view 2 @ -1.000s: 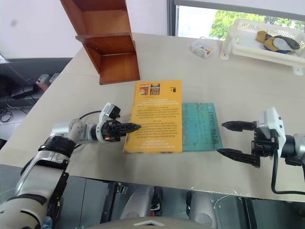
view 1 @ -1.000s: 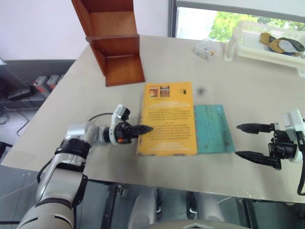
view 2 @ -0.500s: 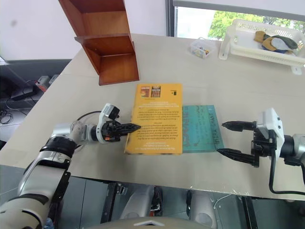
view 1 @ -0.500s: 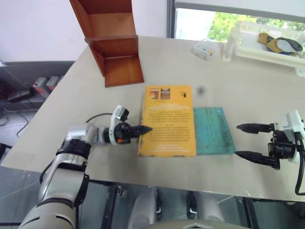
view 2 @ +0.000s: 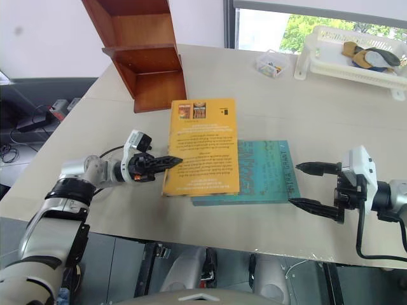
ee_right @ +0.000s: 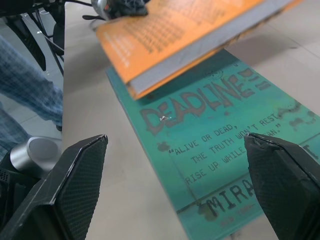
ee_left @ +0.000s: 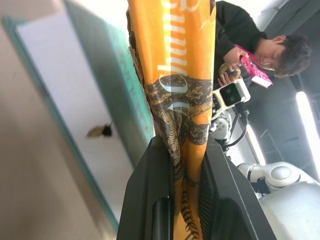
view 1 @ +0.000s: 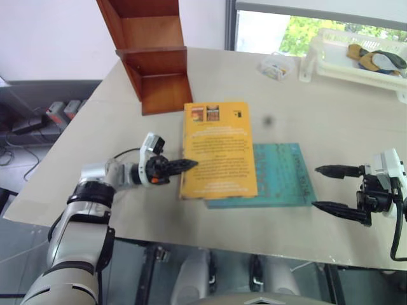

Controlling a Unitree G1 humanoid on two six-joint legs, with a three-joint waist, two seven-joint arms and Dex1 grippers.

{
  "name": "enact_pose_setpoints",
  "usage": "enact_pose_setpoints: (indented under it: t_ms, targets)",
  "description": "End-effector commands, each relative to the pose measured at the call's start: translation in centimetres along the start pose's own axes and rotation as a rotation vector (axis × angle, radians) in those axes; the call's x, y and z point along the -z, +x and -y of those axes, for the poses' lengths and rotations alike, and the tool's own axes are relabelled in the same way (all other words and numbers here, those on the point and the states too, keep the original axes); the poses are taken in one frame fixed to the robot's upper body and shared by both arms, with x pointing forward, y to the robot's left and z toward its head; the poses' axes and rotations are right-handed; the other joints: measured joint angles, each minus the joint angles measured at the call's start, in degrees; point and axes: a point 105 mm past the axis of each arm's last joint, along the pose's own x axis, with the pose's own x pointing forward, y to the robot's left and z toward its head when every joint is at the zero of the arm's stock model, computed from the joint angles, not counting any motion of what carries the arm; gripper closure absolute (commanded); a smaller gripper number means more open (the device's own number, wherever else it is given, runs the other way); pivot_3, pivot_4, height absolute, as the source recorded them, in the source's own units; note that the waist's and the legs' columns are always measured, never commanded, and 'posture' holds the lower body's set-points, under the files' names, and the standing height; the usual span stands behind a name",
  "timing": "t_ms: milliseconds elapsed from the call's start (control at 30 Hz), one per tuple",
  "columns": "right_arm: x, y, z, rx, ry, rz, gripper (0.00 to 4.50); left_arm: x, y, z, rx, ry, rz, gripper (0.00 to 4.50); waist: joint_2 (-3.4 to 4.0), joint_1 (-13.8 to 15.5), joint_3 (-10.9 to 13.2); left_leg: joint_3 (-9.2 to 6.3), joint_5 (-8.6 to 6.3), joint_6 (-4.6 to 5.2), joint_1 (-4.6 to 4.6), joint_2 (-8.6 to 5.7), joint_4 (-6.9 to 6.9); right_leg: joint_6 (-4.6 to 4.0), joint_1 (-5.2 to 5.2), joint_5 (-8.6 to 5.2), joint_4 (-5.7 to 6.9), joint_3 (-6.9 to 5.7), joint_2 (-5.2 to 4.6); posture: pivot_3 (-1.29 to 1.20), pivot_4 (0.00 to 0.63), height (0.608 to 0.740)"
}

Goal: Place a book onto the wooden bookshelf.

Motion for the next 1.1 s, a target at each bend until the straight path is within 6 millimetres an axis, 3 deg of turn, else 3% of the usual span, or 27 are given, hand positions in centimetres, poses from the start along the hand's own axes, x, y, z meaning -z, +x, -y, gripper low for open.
enact_pose_setpoints:
  t_ms: [33,367,500,600,767,933,1100]
  targets:
    - [-1.8,-0.3,0.0,-0.010,-0.015,0.122,0.00,-2.9,1.1,1.7,0.016,0.180,0.033,4.38,-0.01,-0.03,0.00,0.00,0.00,0.00,0.00,0.00,0.00,0.01,0.00,0.00,0.00,0.00,0.00,0.00,0.150,0.712]
    - [-3.5,-2.0,1.2,0.037,0.055,0.334,0.00,-7.7,4.8,4.8,-0.118,0.735,-0.051,4.38,-0.03,-0.04,0.02,0.05,0.01,-0.01,0.02,-0.03,0.00,0.01,0.01,0.03,0.02,0.03,0.06,0.00,0.150,0.712]
    - [-4.2,-2.4,1.7,0.043,0.067,0.402,0.00,-8.1,5.6,6.2,-0.171,1.033,-0.235,4.38,-0.03,-0.06,0.02,0.08,0.01,0.00,0.02,-0.04,0.00,0.01,0.01,0.03,0.01,0.06,0.08,0.00,0.150,0.712]
    - [-4.6,-2.7,2.2,0.052,0.073,0.436,0.00,-10.2,6.5,8.4,-0.233,1.262,-0.257,4.38,-0.05,-0.02,0.03,0.10,0.01,0.00,0.02,-0.04,0.00,0.01,0.01,0.03,0.01,0.08,0.10,0.00,0.150,0.712]
    - [-4.5,-2.5,2.3,0.048,0.078,0.448,0.00,-12.0,7.2,10.1,-0.370,1.573,-0.363,4.38,-0.04,-0.04,0.02,0.11,0.01,0.00,0.03,-0.04,-0.01,0.01,0.01,0.03,0.01,0.10,0.12,0.00,0.150,0.712]
    - [-4.7,-2.2,2.7,0.044,0.080,0.475,0.00,-13.6,8.8,12.3,-0.451,1.795,-0.374,4.38,-0.05,0.01,0.03,0.15,0.01,0.01,0.02,-0.04,0.00,0.03,0.00,0.03,0.01,0.13,0.14,0.00,0.150,0.712]
    - [-5.0,-2.5,3.6,0.054,0.097,0.532,0.00,-15.1,8.9,13.4,-0.581,1.950,-0.445,4.38,-0.10,-0.02,0.06,0.17,0.01,0.01,0.02,-0.04,0.00,0.04,0.00,0.03,-0.02,0.15,0.15,0.00,0.150,0.712]
